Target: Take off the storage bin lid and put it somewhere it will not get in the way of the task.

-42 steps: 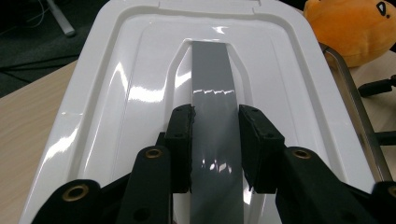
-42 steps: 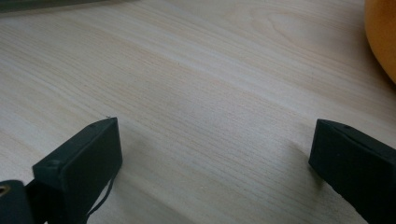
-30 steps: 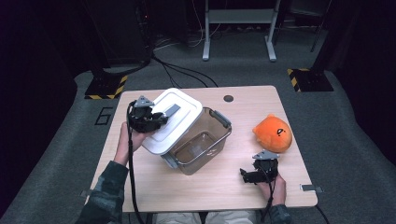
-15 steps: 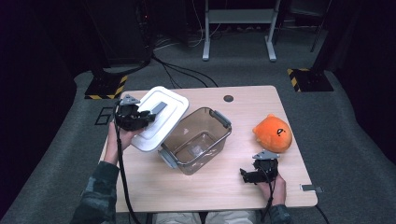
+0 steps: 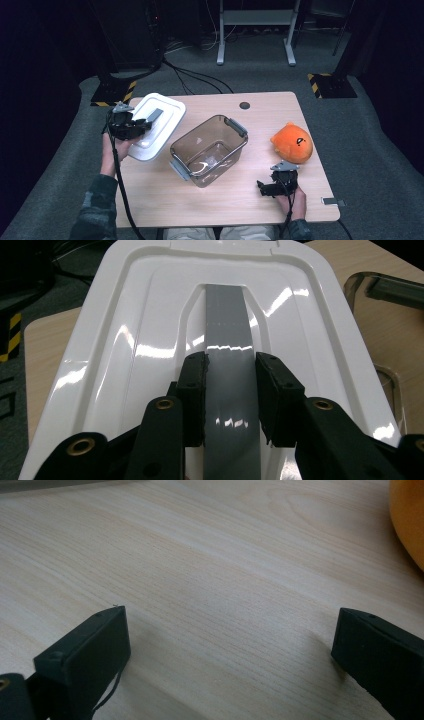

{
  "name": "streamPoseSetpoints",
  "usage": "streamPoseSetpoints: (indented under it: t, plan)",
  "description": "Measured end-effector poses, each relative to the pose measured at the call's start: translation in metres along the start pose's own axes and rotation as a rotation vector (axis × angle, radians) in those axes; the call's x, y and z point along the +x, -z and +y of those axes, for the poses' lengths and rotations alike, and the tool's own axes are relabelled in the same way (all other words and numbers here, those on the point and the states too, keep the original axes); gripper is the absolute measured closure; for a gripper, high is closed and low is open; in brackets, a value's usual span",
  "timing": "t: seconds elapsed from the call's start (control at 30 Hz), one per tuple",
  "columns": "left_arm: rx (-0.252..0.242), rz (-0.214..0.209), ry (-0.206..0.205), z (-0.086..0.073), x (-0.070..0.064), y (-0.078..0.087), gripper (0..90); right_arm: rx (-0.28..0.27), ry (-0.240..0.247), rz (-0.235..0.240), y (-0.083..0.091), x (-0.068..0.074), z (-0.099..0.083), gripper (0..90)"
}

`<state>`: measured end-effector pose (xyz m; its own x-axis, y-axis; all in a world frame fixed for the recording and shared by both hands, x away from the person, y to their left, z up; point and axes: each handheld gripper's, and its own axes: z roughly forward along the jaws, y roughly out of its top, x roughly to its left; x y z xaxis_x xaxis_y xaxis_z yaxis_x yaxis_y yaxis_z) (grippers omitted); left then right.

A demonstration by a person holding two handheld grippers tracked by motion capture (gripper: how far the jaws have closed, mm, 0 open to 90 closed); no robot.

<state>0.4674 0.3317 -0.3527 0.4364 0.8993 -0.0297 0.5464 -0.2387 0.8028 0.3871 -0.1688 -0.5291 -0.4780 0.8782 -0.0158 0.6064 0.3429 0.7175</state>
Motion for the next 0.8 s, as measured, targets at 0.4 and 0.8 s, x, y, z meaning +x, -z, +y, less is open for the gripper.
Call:
streamPoseSetpoints:
  t: [0.4,0.8]
  plan:
    - [0.016,0.056,0.08,-0.018,0.028,-0.004,66.3,0.001,-0.002,0.0,0.0,0.0,0.0,1.1]
    - [0.058,0.103,0.141,-0.039,0.048,-0.021,66.3,0.0,-0.002,-0.001,0.0,0.0,0.0,1.2]
